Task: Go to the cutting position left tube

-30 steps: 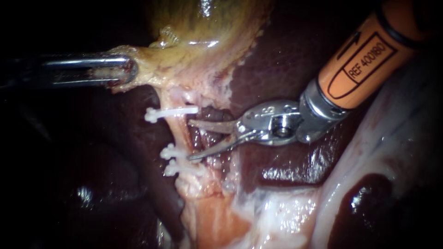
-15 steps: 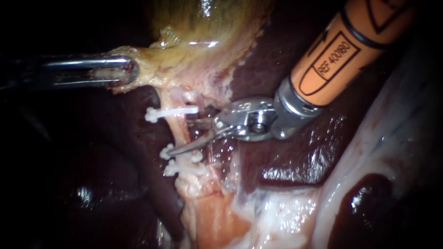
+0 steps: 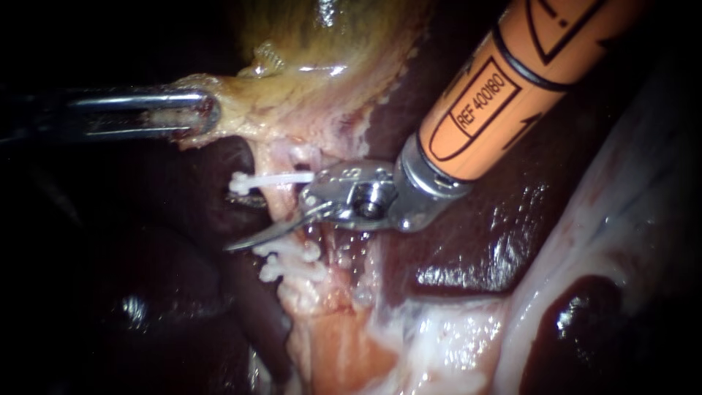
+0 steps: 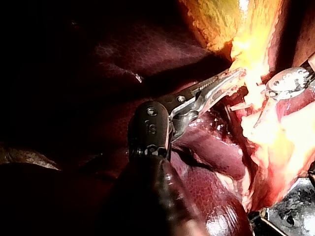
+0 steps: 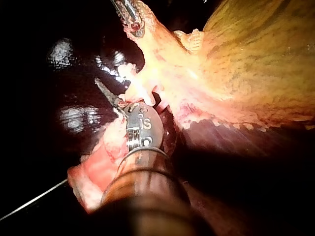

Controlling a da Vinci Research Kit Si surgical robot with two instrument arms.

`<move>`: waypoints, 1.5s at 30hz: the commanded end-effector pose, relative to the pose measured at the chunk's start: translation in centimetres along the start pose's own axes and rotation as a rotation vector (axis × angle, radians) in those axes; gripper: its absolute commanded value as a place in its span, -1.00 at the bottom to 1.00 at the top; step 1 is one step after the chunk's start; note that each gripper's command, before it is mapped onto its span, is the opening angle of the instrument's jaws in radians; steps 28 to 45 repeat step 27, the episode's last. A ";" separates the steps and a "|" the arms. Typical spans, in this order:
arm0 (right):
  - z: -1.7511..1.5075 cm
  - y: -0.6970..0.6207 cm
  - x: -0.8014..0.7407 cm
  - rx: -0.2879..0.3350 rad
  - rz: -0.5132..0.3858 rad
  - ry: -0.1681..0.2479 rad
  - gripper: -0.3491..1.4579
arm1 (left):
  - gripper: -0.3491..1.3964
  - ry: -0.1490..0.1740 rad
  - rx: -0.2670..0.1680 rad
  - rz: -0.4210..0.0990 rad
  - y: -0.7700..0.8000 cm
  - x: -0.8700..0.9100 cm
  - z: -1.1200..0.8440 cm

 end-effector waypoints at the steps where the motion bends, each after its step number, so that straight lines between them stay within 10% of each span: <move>1: -0.01 -0.05 0.05 0.011 0.005 0.007 0.97 | -1.00 0.000 -0.001 0.000 0.00 0.00 0.00; 12: 0.06 -0.41 0.29 0.098 0.027 0.053 0.97 | -1.00 0.000 -0.001 0.000 -0.01 0.00 0.00; 45: 0.06 -0.37 0.24 0.104 0.029 0.055 0.93 | -1.00 0.000 -0.001 0.000 -0.01 0.00 0.00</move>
